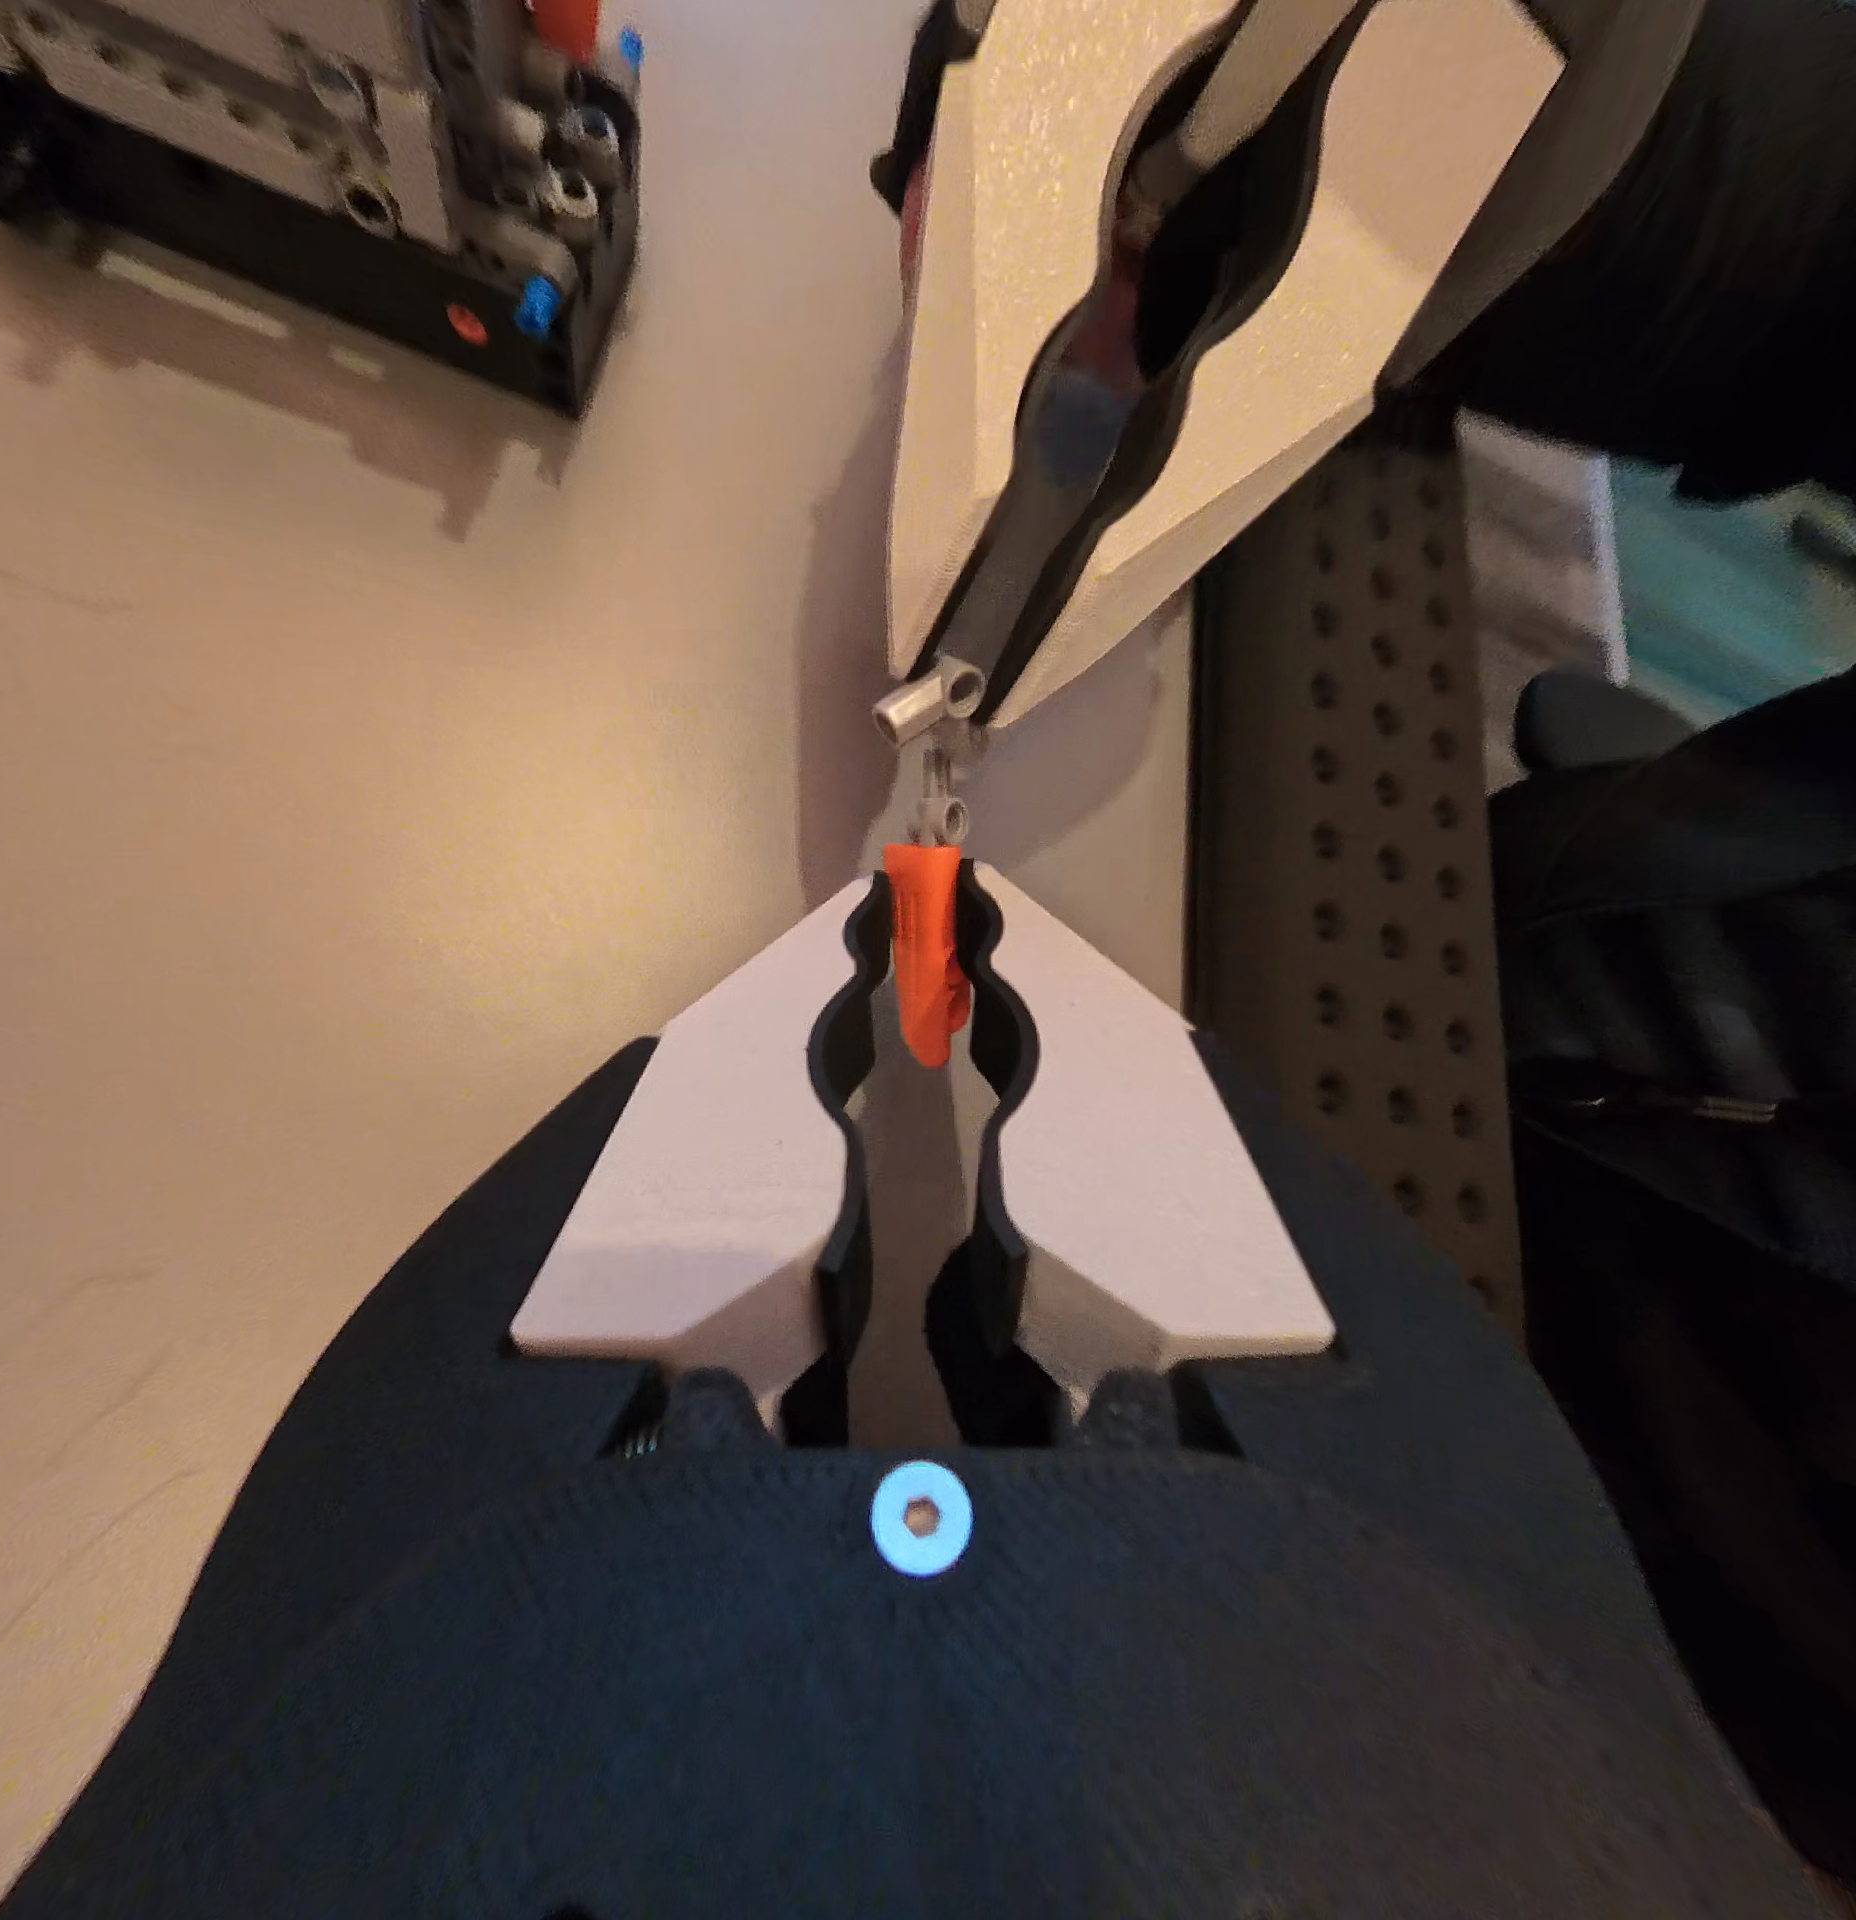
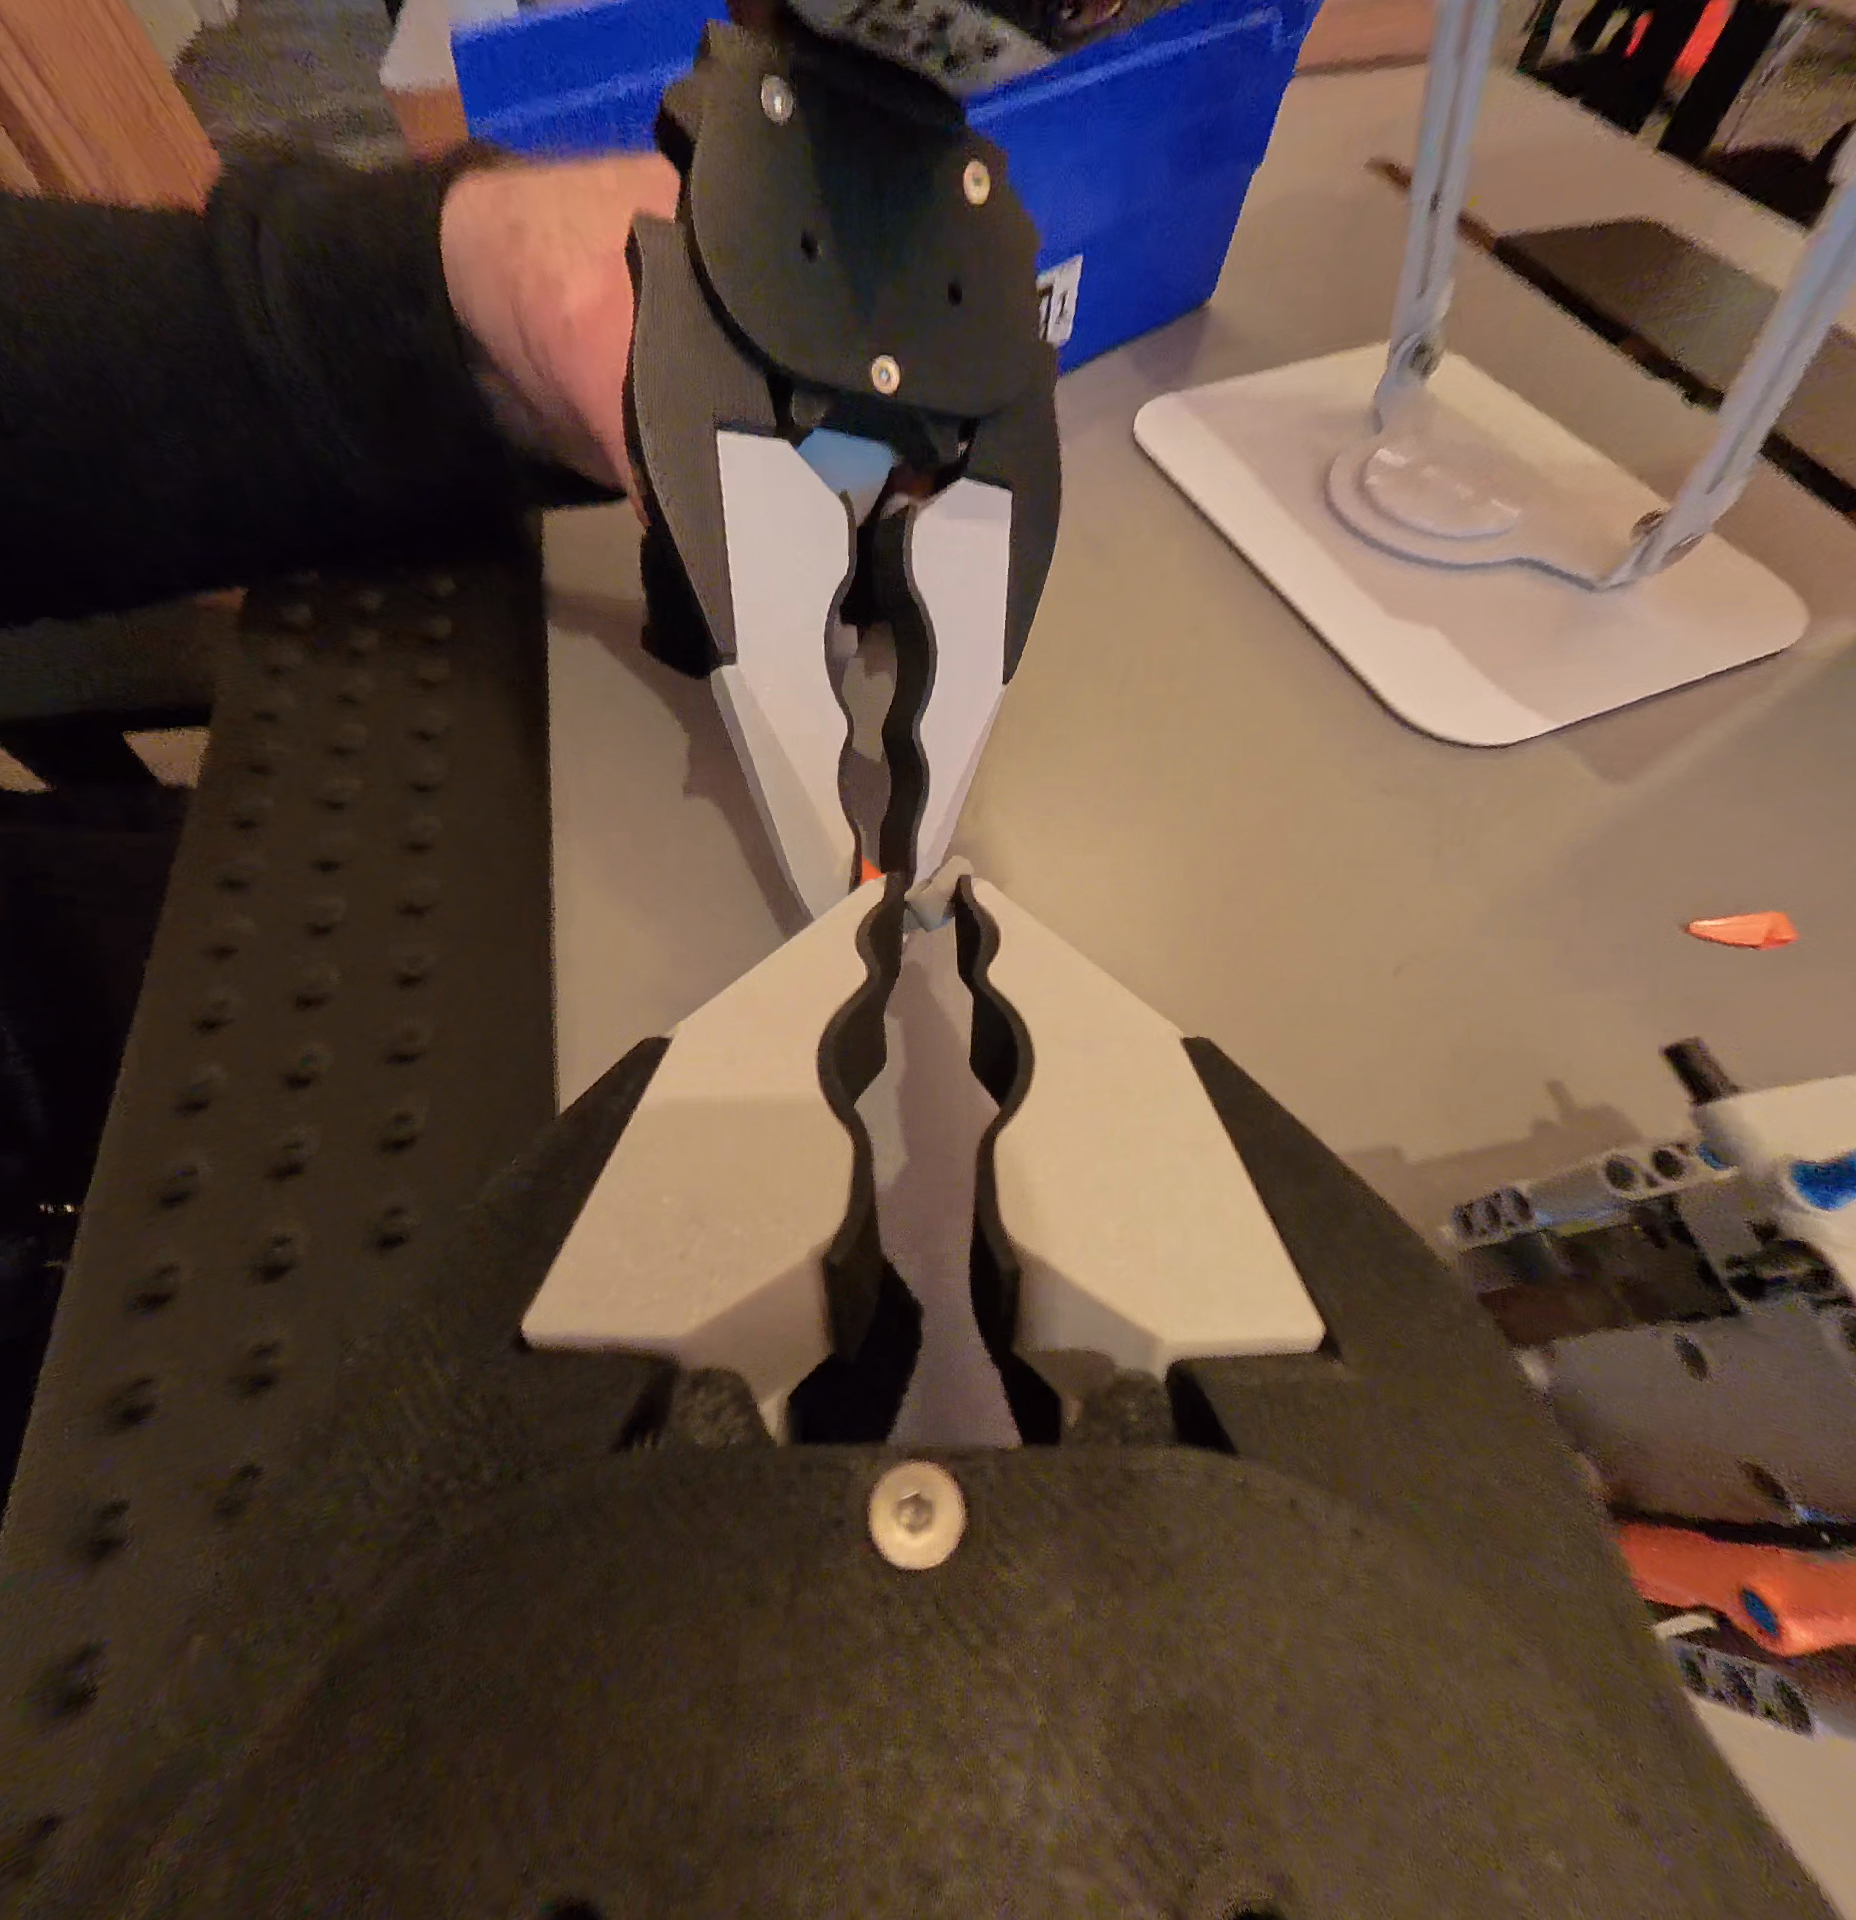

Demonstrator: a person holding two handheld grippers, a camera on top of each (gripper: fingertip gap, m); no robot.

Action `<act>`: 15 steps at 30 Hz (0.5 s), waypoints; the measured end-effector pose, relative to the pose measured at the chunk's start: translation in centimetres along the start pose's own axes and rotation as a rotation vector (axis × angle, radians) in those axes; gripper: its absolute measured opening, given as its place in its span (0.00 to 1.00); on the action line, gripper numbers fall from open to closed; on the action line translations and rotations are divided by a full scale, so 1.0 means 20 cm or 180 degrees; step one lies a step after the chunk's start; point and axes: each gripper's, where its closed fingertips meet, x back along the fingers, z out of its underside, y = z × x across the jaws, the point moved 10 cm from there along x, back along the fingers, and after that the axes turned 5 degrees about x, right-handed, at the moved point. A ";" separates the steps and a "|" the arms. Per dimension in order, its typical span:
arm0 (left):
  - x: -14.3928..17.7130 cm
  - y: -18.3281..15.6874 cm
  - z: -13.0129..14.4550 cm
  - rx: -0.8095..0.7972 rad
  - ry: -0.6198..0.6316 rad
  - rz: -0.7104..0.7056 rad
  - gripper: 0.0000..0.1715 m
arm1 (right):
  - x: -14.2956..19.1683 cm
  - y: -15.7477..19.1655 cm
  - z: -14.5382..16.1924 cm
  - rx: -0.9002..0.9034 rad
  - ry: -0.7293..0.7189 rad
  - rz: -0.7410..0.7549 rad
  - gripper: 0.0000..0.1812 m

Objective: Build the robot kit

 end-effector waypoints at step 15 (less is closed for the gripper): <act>0.08 -0.02 -0.09 0.0116 -0.0756 0.0133 0.06 | 0.11 -0.05 -0.06 -0.0194 -0.0541 0.0404 0.04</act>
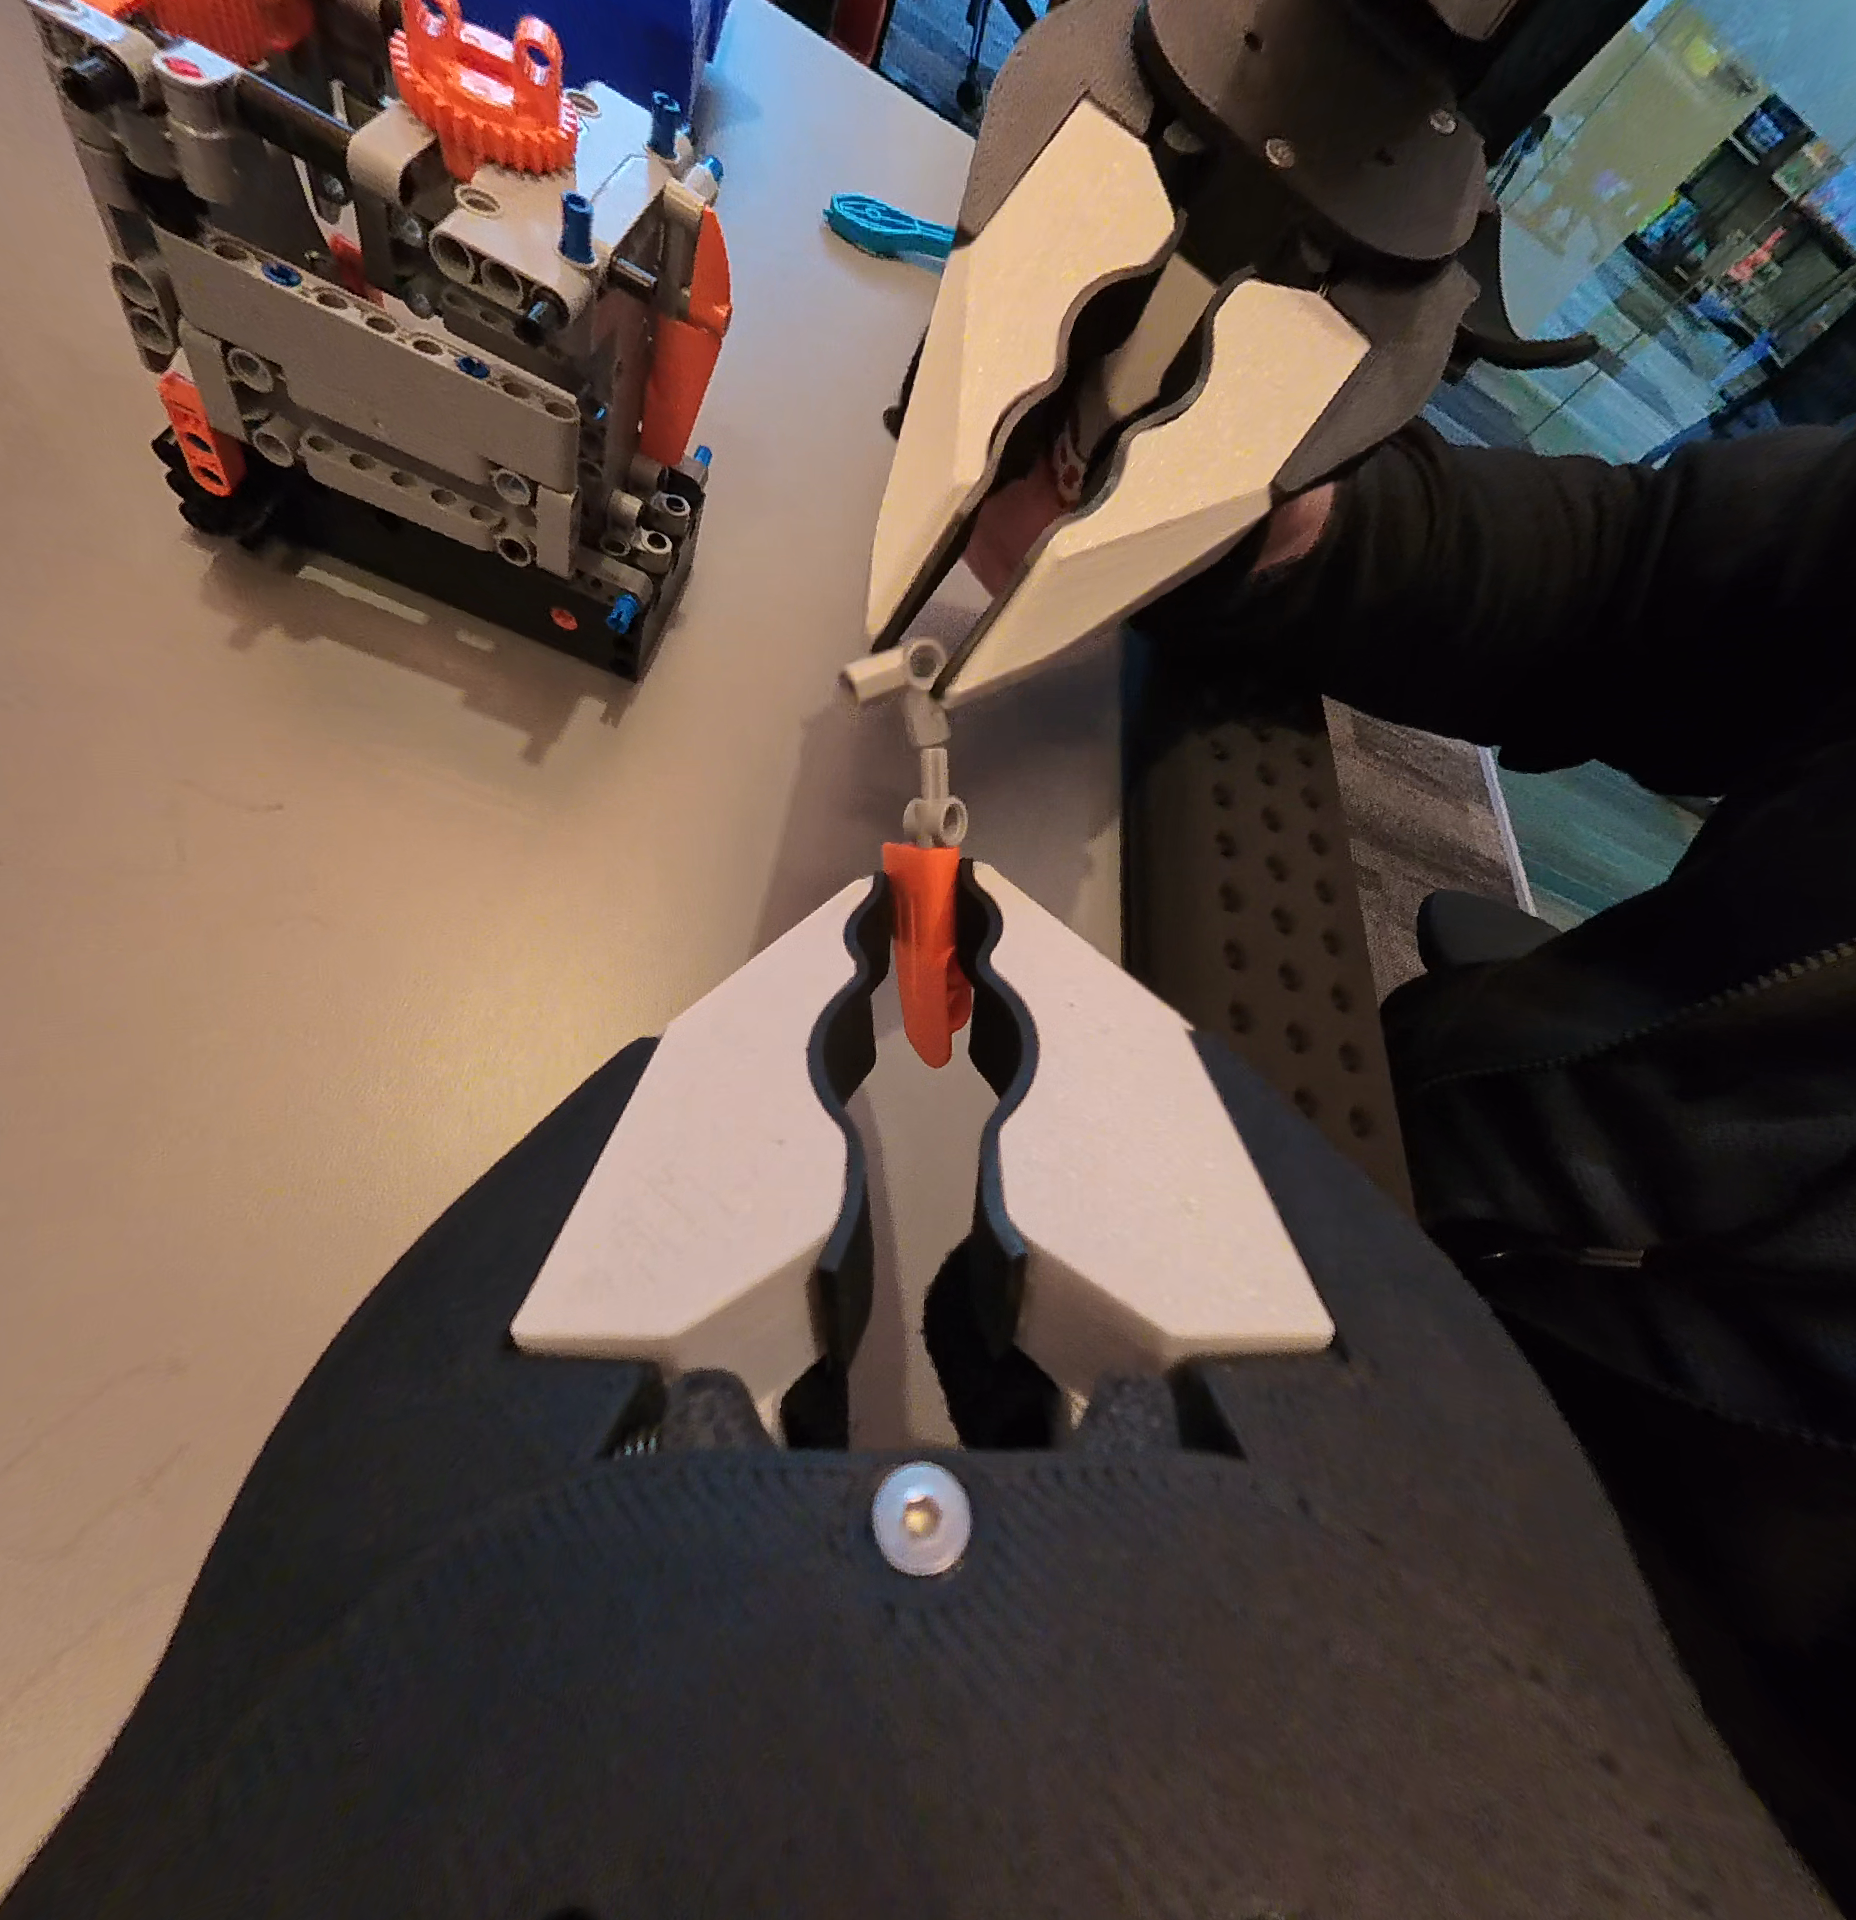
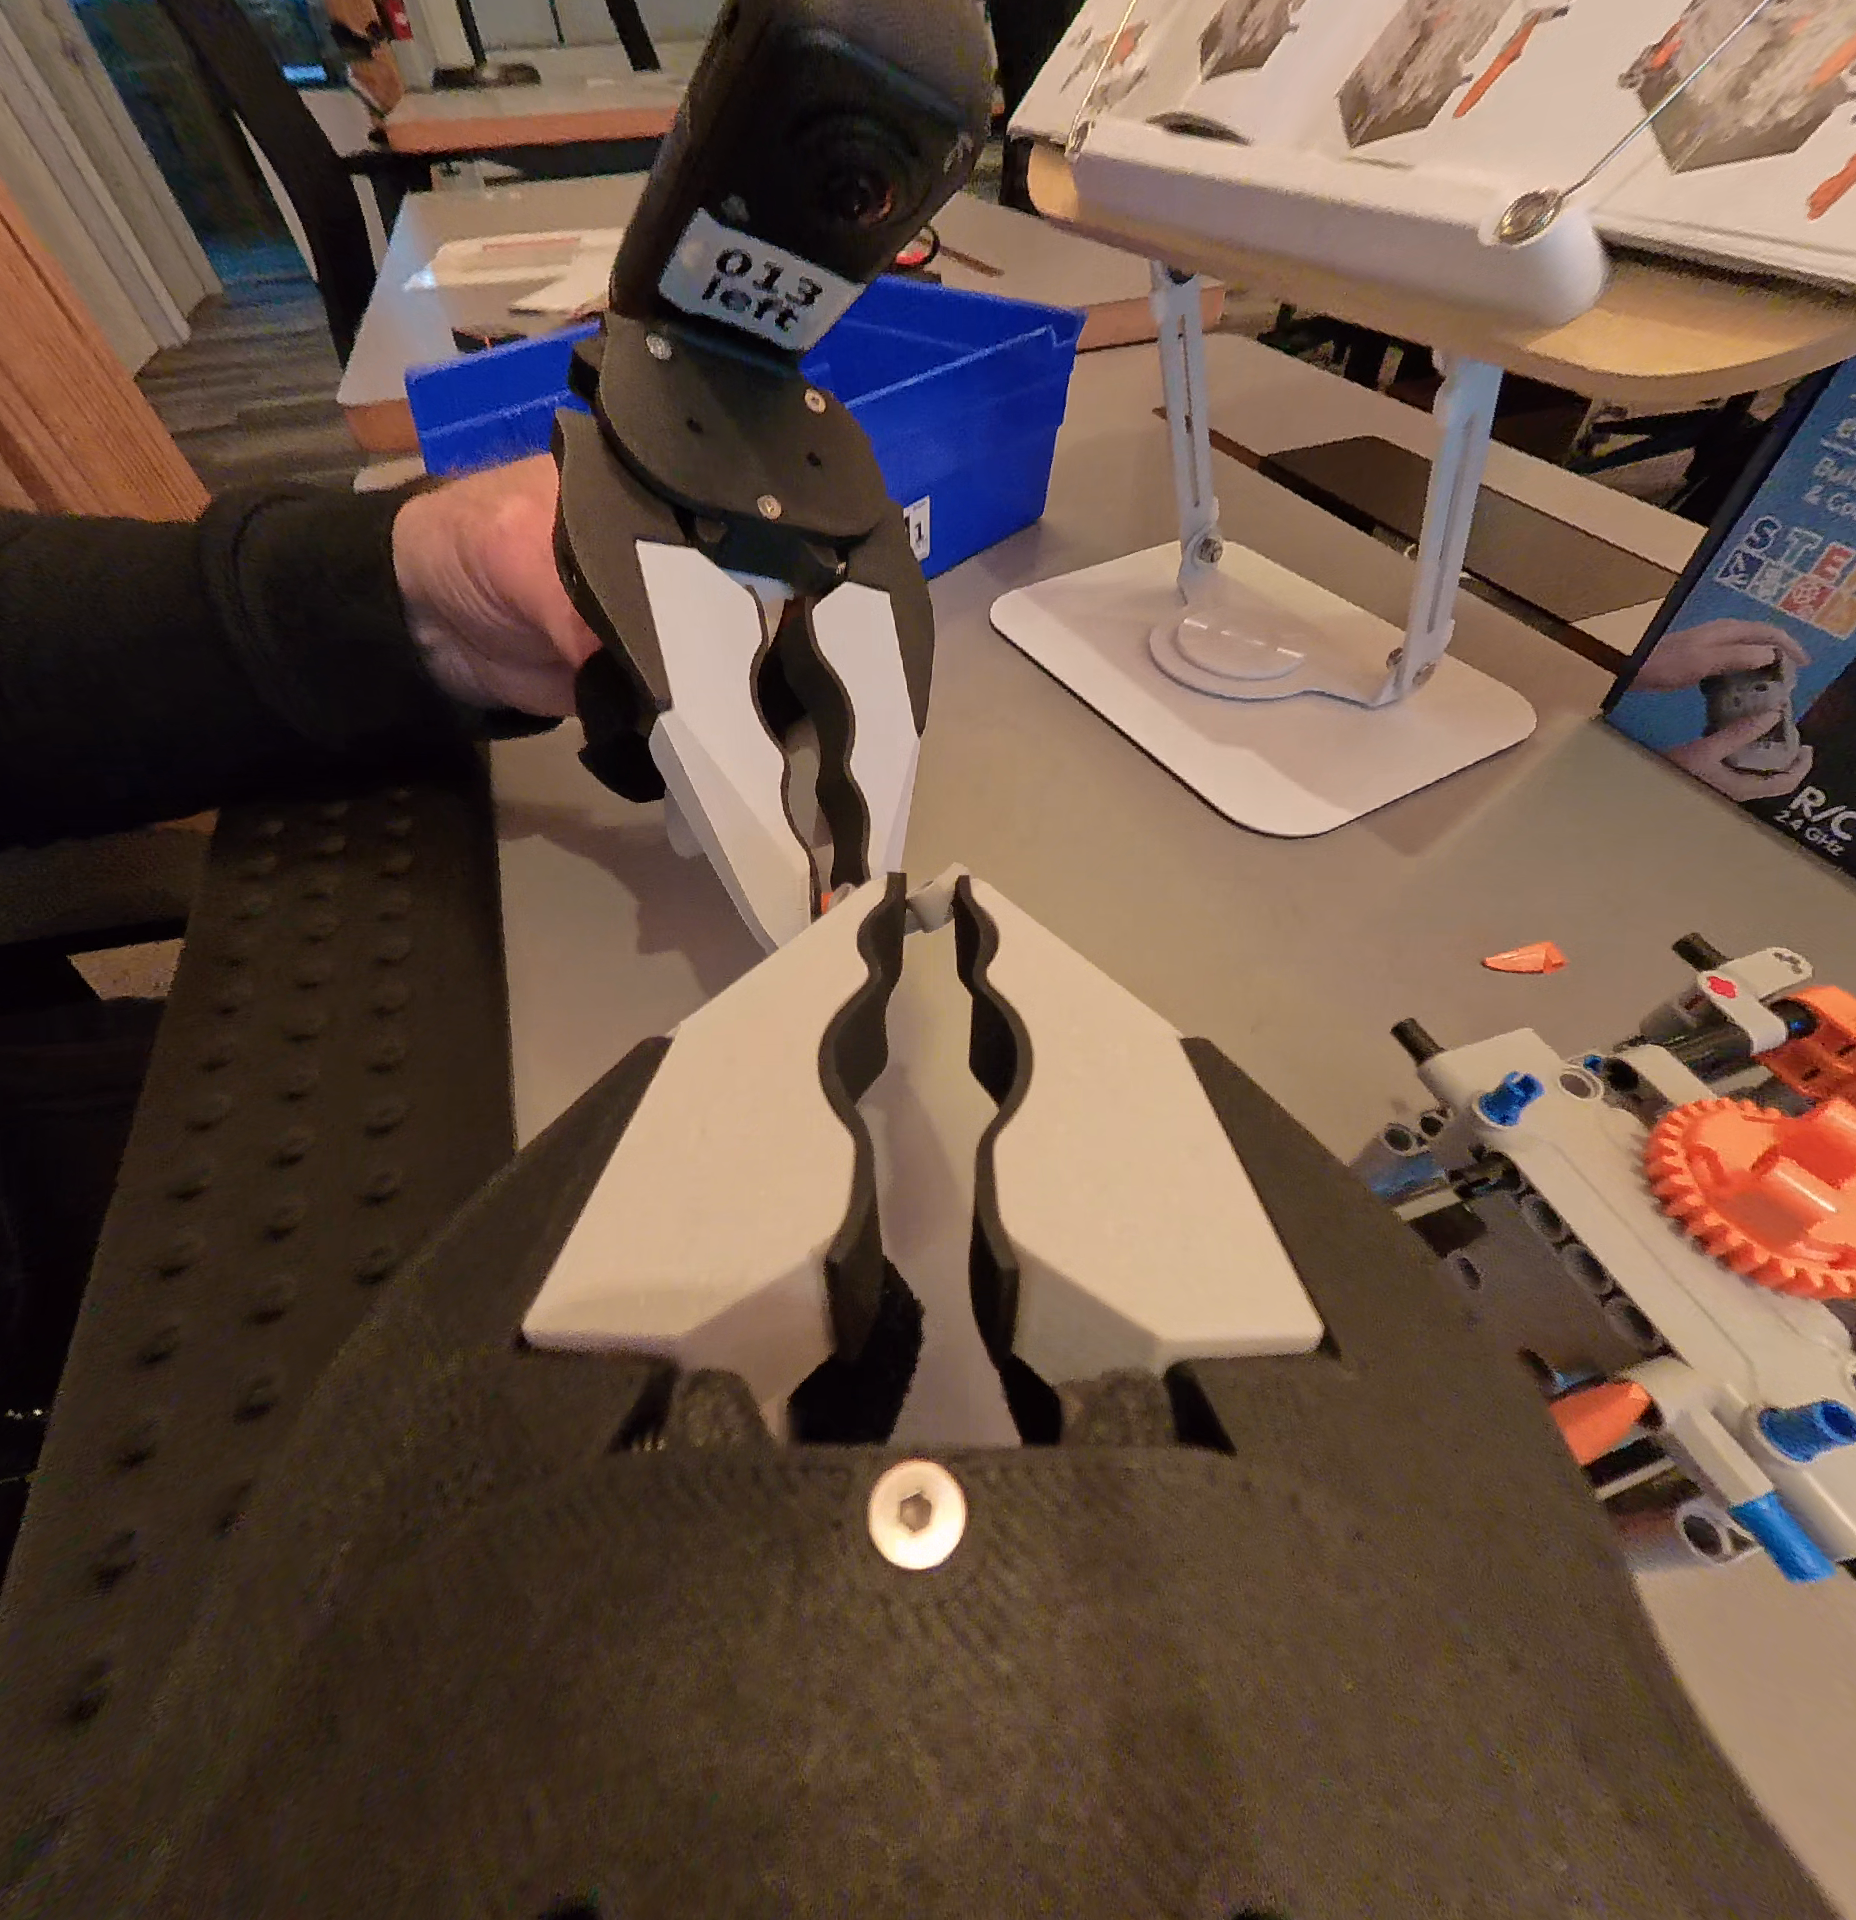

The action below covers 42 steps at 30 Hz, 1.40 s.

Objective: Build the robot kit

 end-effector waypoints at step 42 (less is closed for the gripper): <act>-0.04 -0.04 -0.07 0.0434 -0.0740 0.0504 0.05 | 0.08 0.03 -0.08 0.0295 -0.0399 0.0492 0.03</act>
